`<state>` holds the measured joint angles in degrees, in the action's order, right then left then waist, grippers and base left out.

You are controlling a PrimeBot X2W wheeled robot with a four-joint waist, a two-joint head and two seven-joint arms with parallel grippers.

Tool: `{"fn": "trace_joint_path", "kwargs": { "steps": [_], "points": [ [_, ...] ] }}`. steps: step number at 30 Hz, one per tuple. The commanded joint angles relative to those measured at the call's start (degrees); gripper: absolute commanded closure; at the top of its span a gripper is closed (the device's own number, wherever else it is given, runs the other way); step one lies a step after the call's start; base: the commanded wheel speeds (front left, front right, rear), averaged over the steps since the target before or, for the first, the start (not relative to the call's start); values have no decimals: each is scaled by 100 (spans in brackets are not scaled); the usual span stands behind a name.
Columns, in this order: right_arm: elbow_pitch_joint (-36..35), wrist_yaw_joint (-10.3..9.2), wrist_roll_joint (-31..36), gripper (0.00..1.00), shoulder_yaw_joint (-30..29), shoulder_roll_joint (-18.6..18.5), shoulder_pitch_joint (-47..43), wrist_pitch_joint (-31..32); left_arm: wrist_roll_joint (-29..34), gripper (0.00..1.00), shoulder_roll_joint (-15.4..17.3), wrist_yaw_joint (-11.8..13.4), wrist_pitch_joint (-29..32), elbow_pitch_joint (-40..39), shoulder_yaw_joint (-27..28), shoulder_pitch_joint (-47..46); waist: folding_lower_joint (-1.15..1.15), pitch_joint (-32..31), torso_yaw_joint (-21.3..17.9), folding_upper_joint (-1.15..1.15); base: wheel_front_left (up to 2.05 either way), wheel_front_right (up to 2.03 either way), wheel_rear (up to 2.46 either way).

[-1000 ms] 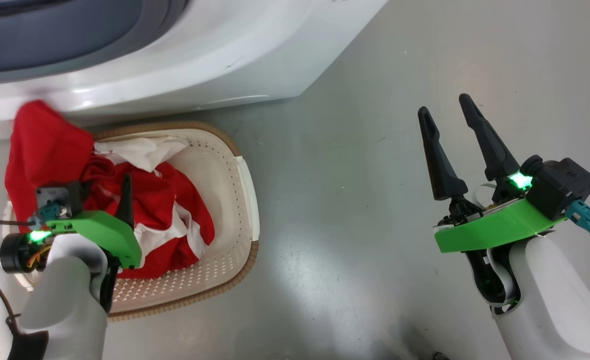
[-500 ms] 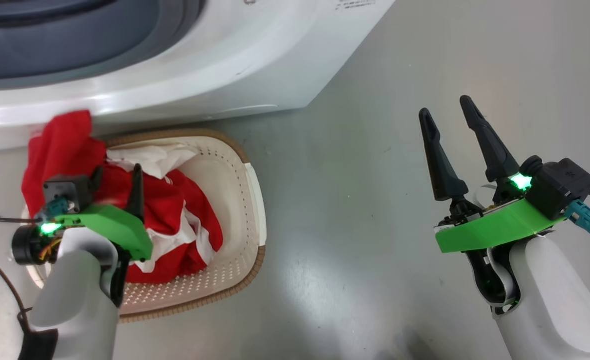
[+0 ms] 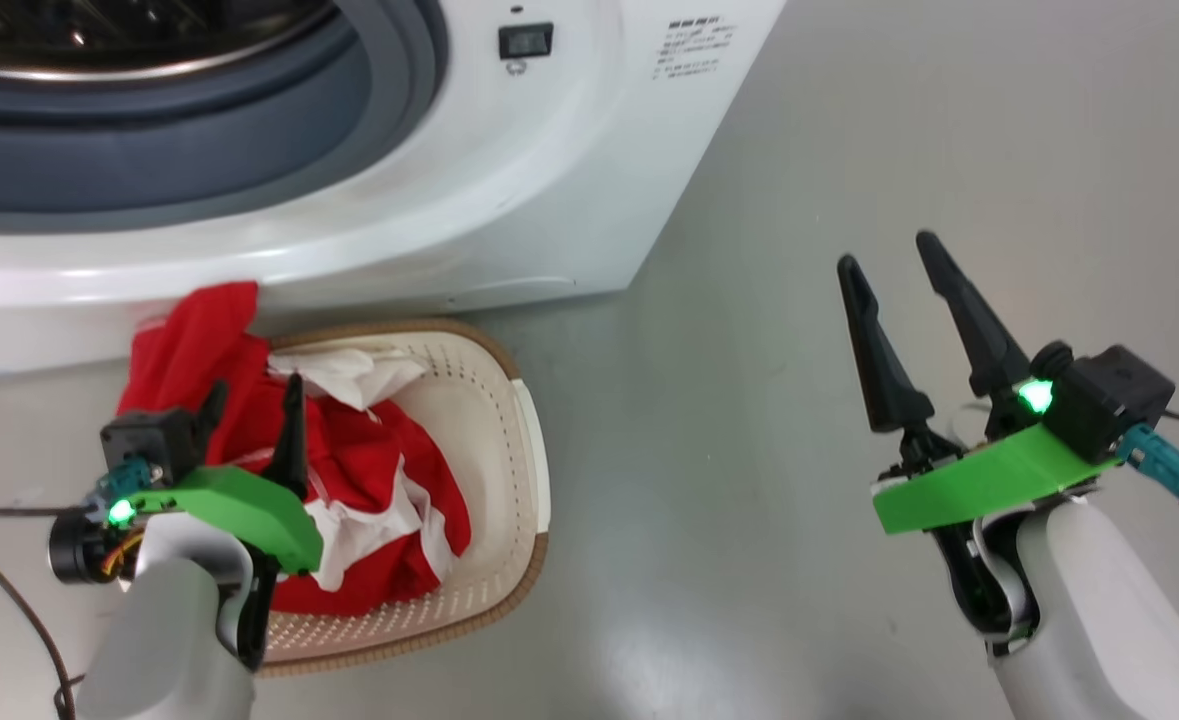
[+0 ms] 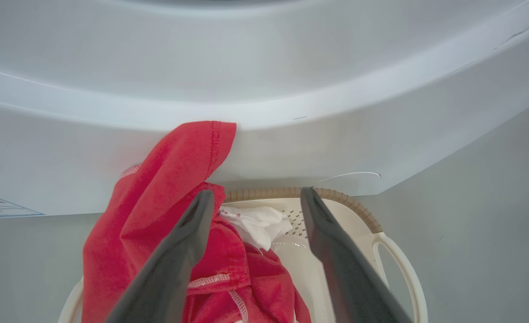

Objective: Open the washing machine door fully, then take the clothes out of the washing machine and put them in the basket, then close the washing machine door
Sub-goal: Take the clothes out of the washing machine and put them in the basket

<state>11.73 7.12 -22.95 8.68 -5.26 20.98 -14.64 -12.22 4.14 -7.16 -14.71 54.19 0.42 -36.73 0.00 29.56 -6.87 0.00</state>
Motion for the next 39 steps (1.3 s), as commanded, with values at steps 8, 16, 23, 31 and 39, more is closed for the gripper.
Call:
{"fn": "trace_joint_path", "kwargs": {
  "steps": [8,16,23,31,39],
  "points": [
    [-4,36,-27,0,94,-76,-454,-36,-2,0,119,-33,-29,-748,309,700,0,-811,94,0,0,0,0],
    [75,36,-59,0,72,-139,-808,-36,99,0,61,-33,-29,-1441,559,1316,0,-1430,119,0,0,0,0],
    [130,36,-93,0,40,-230,-1119,-36,167,0,5,-33,-29,-2100,639,1809,0,-1894,150,0,0,0,0],
    [159,36,-110,0,-2,-281,-1447,-36,198,0,-30,-33,-29,-2819,730,2404,0,-2328,147,0,0,0,0],
    [147,36,-130,0,-82,-341,-1838,-36,194,0,-63,-33,-29,-3542,879,3127,0,-2744,142,0,0,0,0]
  ]
}}
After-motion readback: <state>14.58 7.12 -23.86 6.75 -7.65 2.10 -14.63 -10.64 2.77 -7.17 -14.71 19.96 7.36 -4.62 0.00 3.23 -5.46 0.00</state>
